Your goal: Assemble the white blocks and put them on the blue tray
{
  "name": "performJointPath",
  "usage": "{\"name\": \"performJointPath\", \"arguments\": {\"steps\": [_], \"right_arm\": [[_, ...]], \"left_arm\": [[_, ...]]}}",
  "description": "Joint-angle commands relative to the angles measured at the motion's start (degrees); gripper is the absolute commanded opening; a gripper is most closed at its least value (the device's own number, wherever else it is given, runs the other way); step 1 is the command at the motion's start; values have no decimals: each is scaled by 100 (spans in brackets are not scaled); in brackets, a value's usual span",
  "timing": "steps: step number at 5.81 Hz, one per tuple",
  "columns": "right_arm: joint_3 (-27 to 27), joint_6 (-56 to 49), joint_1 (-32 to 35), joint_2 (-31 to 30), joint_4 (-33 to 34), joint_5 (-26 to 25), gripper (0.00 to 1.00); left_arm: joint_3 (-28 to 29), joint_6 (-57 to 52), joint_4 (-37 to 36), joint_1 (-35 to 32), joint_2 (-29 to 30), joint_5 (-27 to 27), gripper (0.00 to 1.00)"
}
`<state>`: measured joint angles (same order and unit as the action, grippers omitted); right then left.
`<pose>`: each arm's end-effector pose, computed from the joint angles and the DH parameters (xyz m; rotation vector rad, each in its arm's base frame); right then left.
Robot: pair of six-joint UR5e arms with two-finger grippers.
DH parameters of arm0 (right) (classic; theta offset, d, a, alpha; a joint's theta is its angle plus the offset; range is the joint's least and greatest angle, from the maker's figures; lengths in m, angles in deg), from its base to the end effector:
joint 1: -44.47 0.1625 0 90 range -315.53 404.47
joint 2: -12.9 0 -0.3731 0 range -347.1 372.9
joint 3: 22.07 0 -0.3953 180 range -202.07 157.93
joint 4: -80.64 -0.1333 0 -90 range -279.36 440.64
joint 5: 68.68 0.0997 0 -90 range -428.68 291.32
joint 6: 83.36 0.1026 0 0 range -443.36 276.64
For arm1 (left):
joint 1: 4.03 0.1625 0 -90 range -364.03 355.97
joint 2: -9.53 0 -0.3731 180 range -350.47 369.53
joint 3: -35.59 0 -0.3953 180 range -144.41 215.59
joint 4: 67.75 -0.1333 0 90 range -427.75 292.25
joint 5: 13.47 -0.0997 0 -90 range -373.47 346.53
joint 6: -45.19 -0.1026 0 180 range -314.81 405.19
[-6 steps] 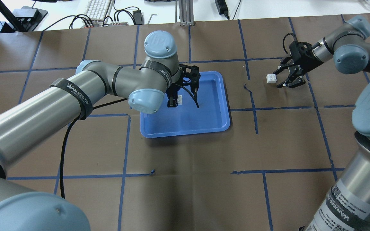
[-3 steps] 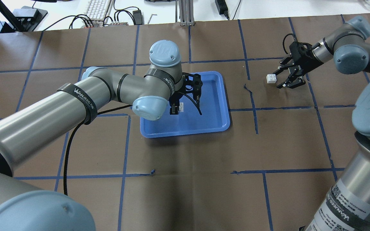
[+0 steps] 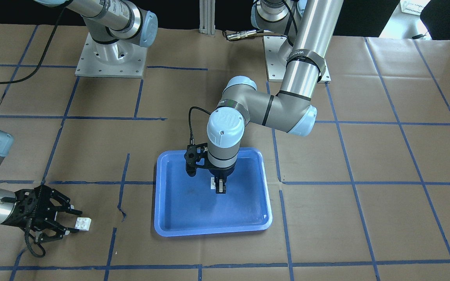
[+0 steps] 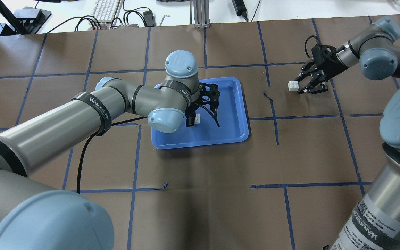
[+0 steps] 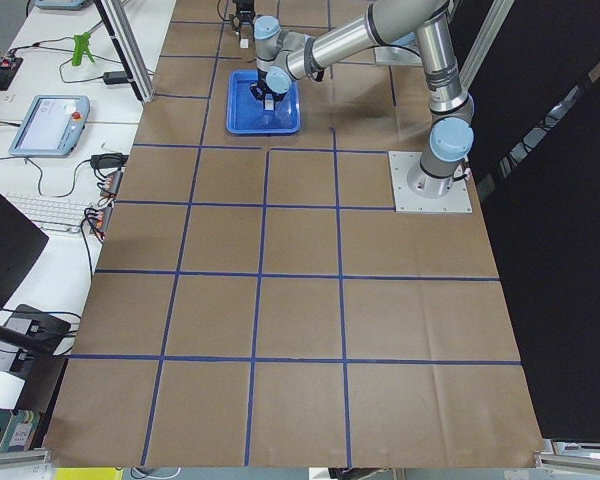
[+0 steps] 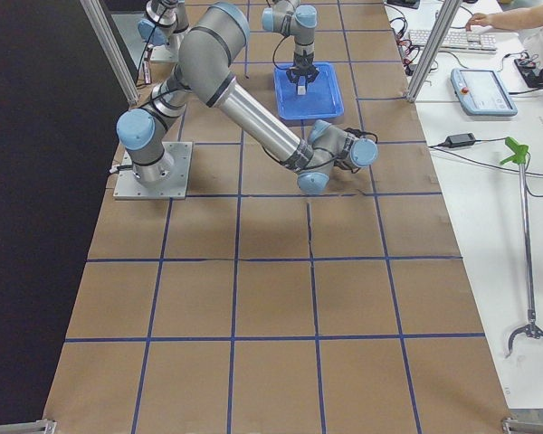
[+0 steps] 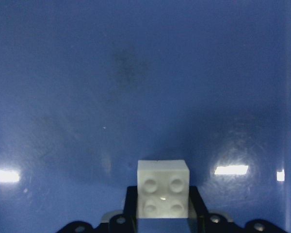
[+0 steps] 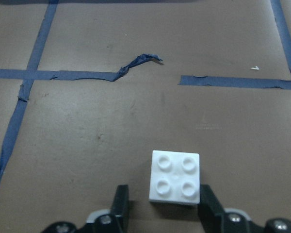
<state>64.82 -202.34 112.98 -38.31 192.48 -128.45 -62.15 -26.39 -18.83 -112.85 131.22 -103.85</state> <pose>-0.0589 -0.6544 0.1128 -1.9593 1.8355 -0.5719 -0.3204 -0.5289 0.1292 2.2156 2.2004 -0.0357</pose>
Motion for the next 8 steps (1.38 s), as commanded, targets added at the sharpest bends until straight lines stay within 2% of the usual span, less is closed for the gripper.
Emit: {"name": "performJointPath", "arguments": {"steps": [1,2,4,5,6,8], "right_arm": [[-23,-2,4,-3,66,-8,29],[-49,-2,4,-3,66,-8,25],[-356,15,22,-47,14,0,22],[-418,7,48,-291,-143,131,21],[-419,-37,109,-676,-771,150,21],[-104,23,739,-1118,-918,158,22]], "left_arm": [[1,29,-15,-60,4,-6,25],[1,108,-15,-60,-22,-15,99],[18,100,256,-25,-450,-32,99],[192,108,1180,45,-897,-32,99],[211,143,1946,271,-1449,-32,99],[316,135,3503,789,-2479,-6,99]]}}
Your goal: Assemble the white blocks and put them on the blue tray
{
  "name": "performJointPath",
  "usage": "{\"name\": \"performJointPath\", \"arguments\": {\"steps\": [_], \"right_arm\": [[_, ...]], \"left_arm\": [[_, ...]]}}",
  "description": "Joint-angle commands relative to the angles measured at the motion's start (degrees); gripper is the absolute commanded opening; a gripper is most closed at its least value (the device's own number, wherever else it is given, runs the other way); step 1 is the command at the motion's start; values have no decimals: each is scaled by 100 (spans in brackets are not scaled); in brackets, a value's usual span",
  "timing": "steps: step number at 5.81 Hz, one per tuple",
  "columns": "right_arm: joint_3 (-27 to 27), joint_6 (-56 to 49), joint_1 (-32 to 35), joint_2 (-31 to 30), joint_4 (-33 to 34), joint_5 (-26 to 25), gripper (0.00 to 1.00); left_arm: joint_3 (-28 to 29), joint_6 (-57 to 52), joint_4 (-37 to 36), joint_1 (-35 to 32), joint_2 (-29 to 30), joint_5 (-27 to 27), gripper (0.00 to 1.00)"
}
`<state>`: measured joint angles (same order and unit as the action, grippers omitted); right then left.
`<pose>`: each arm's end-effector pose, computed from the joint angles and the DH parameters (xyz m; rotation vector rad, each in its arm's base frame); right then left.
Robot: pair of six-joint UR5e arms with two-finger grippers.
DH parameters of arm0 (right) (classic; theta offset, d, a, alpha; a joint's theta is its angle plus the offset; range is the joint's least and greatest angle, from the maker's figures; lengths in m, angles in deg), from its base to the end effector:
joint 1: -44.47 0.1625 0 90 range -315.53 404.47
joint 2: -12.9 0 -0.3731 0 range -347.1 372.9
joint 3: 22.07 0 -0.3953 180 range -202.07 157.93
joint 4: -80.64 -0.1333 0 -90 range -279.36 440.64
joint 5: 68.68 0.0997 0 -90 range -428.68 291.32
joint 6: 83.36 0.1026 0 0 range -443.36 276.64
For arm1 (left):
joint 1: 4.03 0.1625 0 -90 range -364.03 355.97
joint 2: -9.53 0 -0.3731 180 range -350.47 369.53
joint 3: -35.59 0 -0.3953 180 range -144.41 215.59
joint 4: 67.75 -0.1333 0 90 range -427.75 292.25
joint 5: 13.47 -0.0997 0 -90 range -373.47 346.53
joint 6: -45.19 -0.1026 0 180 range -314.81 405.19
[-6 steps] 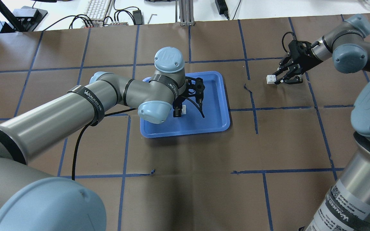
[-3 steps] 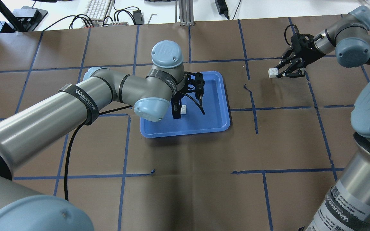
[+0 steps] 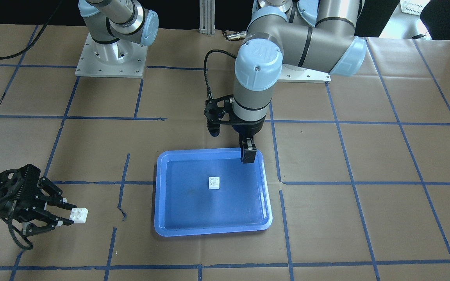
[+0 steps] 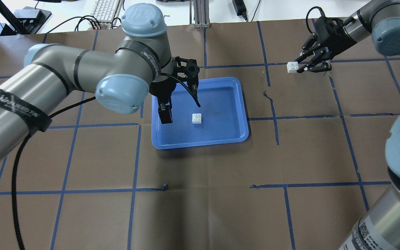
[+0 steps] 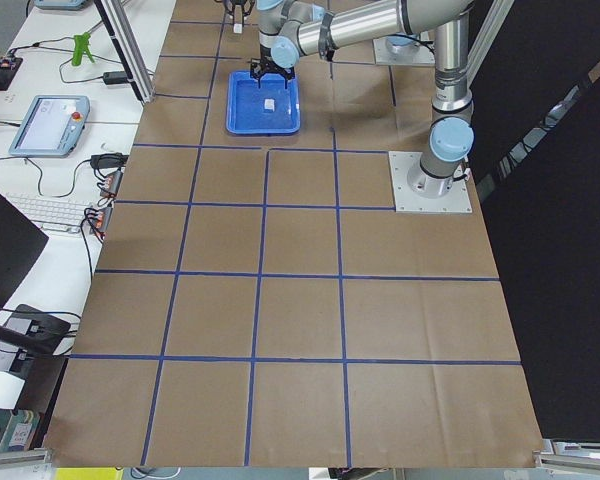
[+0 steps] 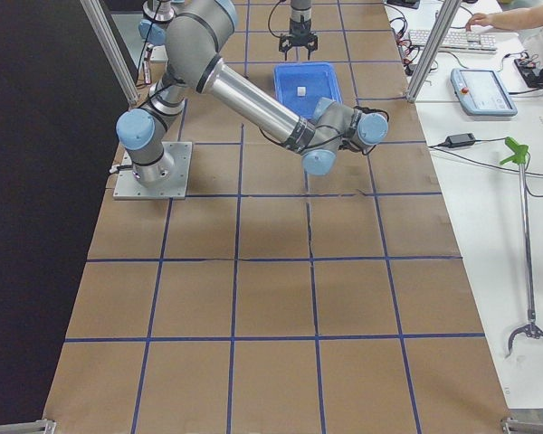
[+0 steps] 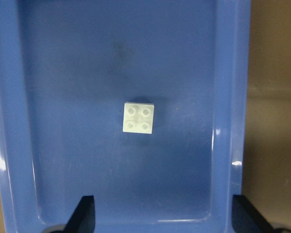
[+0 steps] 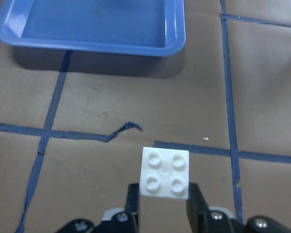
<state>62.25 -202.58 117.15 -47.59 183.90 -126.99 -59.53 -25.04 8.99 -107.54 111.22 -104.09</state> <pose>-0.0081 -0.6547 0.2234 -2.0540 1.7577 -0.6200 -0.2564 -0.5011 0.3050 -2.0830 -2.3232 -0.0931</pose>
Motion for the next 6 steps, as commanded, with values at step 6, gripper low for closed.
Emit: {"name": "performJointPath", "arguments": {"steps": [6], "right_arm": [[1742,3314,2127,-157,2869,215,23]], "left_arm": [[108,4391,895,639,-1502,-359,99]]}}
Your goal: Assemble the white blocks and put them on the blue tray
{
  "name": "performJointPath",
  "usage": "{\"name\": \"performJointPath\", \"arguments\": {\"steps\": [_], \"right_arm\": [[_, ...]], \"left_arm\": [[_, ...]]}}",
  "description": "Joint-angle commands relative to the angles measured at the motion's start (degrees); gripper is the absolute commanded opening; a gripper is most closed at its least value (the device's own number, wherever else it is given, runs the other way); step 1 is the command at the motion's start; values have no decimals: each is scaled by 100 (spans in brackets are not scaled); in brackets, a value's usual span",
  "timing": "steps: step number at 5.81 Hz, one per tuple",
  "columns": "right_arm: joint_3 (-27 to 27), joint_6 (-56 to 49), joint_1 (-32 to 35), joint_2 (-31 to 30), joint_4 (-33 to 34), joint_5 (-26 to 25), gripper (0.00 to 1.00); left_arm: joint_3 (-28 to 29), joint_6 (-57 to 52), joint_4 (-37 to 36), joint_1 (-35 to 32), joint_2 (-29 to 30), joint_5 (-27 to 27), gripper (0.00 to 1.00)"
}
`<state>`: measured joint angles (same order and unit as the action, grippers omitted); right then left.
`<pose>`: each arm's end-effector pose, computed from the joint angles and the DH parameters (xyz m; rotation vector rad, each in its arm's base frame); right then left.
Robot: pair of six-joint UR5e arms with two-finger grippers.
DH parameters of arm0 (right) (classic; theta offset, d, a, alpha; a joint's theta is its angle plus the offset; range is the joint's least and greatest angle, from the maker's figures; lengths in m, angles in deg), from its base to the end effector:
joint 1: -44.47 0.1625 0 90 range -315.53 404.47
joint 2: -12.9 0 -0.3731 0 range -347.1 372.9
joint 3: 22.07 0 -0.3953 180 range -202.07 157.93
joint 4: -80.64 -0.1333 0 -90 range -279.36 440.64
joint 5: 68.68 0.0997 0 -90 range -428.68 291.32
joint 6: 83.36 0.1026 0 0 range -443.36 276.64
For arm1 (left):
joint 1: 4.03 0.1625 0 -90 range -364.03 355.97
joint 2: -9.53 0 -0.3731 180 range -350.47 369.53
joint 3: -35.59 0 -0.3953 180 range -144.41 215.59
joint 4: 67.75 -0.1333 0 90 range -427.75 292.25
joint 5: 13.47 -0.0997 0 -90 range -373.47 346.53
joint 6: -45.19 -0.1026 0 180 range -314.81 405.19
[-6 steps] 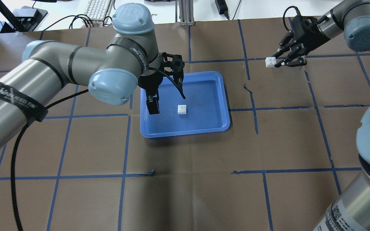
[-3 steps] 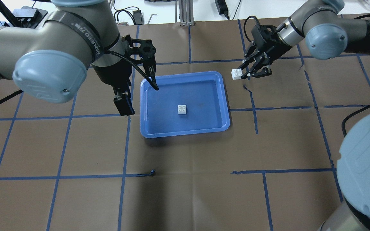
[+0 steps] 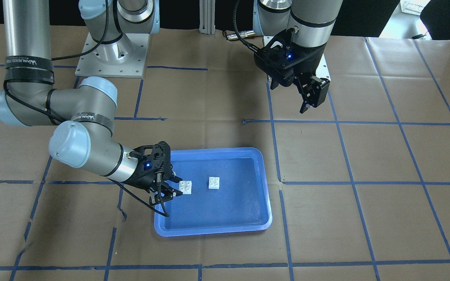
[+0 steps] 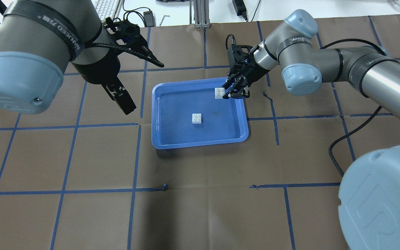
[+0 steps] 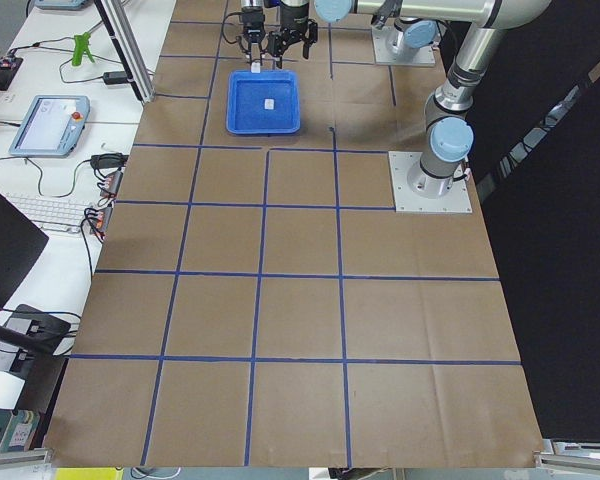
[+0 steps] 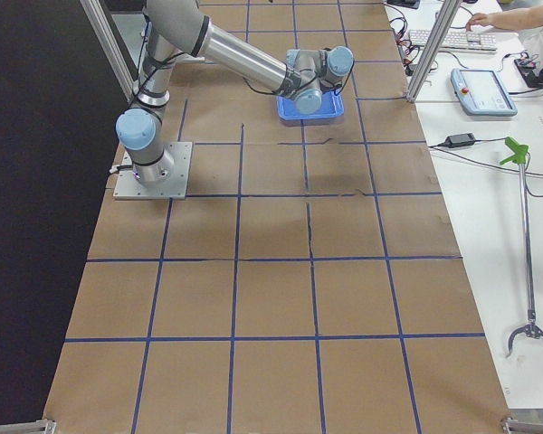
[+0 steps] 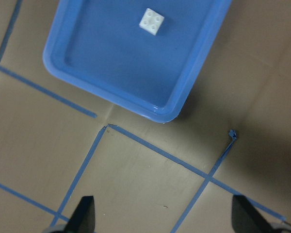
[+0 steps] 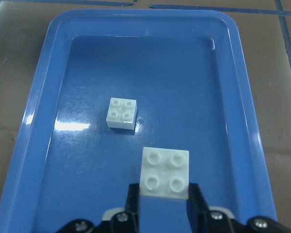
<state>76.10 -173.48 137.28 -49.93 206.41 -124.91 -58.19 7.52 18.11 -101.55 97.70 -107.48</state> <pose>0.2192 -0.5831 0.1812 -1.9333 1.8327 -0.5654 -0.1887 -0.4660 0.4235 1.1753 2.8296 -0.0287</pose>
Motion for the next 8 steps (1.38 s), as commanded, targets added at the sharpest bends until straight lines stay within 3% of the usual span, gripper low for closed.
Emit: {"name": "performJointPath", "arguments": {"steps": [1,2,3,8], "right_arm": [[657,416,149,165,1033,198,23],[738,469,228,253,1263,270,23],[748,556,272,376,1457,270,23],[765,566,334,474,1512,253,25]], "left_arm": [[-17,2853,-25,23,-212,-21,99],[0,4184,-138,31,-230,-12,99],[9,4423,-148,22,-239,-30,99],[9,4434,-148,14,-248,-12,99]]}}
